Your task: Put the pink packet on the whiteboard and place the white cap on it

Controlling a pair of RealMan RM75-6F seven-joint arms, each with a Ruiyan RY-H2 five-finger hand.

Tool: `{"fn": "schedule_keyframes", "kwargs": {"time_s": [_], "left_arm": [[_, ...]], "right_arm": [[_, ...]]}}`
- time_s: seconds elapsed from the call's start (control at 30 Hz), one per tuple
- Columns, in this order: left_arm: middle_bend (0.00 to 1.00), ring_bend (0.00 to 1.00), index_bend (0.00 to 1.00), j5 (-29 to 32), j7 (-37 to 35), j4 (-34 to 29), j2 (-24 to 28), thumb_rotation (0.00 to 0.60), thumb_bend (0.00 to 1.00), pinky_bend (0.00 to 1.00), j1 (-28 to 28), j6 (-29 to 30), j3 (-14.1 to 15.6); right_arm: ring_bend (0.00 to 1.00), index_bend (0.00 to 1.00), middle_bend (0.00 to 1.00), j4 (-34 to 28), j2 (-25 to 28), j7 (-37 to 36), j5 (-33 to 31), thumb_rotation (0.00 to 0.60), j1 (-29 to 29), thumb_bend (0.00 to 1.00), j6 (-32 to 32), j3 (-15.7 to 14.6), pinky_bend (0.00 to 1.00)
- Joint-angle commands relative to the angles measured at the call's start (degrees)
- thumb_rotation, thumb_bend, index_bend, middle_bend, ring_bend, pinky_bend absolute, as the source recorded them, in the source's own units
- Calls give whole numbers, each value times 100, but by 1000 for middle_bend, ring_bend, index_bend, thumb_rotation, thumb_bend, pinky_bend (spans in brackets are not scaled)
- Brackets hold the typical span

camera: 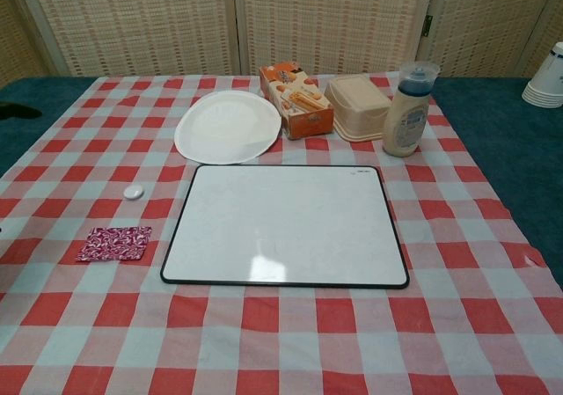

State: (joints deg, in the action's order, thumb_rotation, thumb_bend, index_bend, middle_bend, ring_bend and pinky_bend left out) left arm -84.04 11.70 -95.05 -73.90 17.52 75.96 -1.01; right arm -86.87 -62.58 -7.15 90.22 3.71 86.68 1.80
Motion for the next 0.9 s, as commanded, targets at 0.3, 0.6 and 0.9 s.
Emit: {"fn": "schedule_keyframes", "kwargs": {"time_s": [0.3, 0.6, 0.9], "left_arm": [[0, 0, 0, 39, 46, -28, -4, 600, 125, 0, -33, -62, 12], [0, 0, 0, 229, 122, -142, 47, 600, 124, 0, 17, -174, -117], [0, 0, 0, 423, 145, -374, 155, 600, 124, 0, 45, -211, -251]], "right_arm": [[0, 76, 25, -29, 8, -13, 67, 600, 3, 0, 15, -27, 51], [0, 76, 26, -100, 37, 88, 14, 600, 14, 0, -36, -17, 51], [0, 75, 25, -203, 63, 145, -139, 600, 101, 0, -279, 10, 51]]}}
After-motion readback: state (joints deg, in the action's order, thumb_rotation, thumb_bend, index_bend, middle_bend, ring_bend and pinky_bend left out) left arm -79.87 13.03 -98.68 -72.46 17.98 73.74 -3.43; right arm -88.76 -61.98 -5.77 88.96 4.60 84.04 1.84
